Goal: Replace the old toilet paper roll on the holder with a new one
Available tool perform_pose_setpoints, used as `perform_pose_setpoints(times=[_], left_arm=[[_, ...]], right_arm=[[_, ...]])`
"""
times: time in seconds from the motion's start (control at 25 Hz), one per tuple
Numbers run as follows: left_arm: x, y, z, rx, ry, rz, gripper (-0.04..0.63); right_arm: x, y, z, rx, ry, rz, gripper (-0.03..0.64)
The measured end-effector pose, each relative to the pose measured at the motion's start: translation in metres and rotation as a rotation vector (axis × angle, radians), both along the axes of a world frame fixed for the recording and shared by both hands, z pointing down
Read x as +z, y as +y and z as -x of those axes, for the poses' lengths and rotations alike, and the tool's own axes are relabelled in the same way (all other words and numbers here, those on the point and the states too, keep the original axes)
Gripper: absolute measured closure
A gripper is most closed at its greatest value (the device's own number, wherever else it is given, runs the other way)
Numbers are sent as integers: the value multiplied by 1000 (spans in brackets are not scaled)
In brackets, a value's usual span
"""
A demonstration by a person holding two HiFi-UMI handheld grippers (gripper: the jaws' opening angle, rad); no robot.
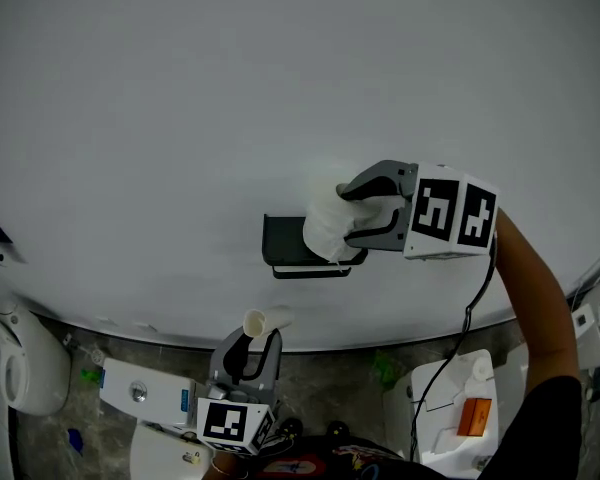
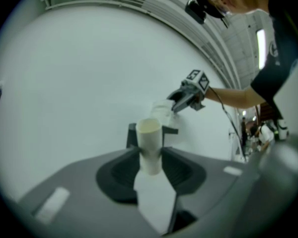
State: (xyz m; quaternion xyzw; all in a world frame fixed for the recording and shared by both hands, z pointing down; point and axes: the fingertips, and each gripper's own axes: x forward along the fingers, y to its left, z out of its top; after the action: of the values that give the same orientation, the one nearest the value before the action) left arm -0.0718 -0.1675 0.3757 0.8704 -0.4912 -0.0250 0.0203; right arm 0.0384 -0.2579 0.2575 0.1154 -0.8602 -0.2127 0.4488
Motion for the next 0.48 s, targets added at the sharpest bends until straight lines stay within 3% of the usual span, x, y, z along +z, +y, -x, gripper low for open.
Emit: perform_pose_setpoints(times=[0.08,0.24,0.36,0.48], left_arm=[[-1,0,0,0,11,-4,457],[7,0,-1,0,-7,23,457],[10,2,-7,19,-9,32,457],[8,4,-12,33,-26,23,457]], right_arm=[[6,-1,1,3,43,0,408],[5,-1,1,9,30,-15,408],[3,1,-3,28,-42,-32,410],[-5,9,-10,43,-178,-65,411]])
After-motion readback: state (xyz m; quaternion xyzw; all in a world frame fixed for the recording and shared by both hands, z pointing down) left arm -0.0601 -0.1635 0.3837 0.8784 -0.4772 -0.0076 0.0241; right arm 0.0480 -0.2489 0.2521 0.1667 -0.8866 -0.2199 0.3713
